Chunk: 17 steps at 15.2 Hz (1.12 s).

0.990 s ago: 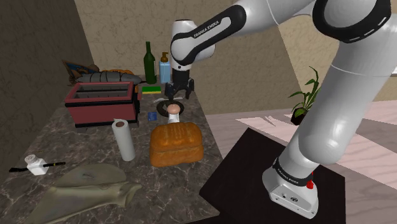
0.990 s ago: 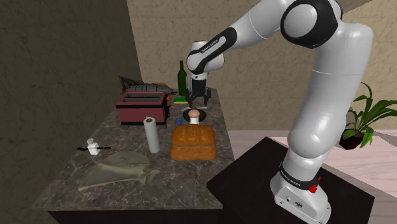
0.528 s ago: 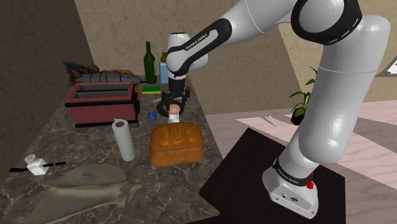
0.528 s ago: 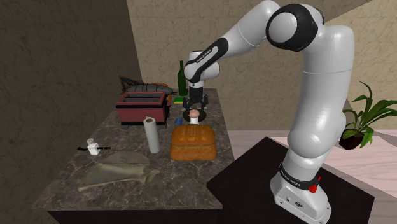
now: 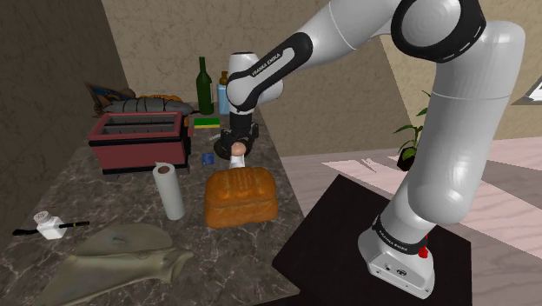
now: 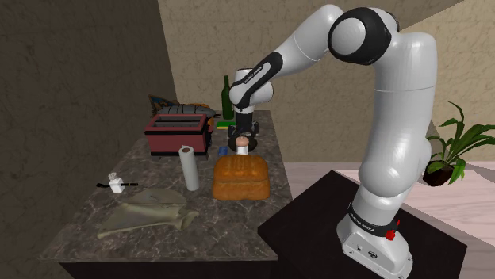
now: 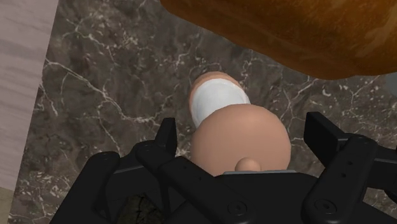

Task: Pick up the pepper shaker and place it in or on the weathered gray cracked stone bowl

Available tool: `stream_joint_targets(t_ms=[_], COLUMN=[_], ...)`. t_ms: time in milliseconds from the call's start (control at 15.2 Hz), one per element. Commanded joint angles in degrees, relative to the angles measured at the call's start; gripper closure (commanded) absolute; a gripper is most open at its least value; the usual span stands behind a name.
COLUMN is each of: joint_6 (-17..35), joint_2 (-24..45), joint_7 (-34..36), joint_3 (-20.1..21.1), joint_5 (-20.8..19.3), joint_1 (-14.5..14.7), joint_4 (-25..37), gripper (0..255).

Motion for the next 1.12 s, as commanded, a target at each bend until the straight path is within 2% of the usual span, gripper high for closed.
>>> stream_joint_targets(t_ms=[0, 66, 132, 726, 1056], joint_6=[0.0, 0.0, 0.0, 0.0, -3.3], joint_2=[0.0, 0.0, 0.0, 0.0, -2.4], joint_7=[0.0, 0.0, 0.0, 0.0, 0.2], joint_3=[0.0, 0.0, 0.0, 0.0, 0.0], joint_5=[0.0, 0.0, 0.0, 0.0, 0.0], joint_1=[0.0, 0.0, 0.0, 0.0, -0.1], joint_4=[0.0, 0.0, 0.0, 0.0, 0.9], gripper=[0, 0, 255, 255, 255])
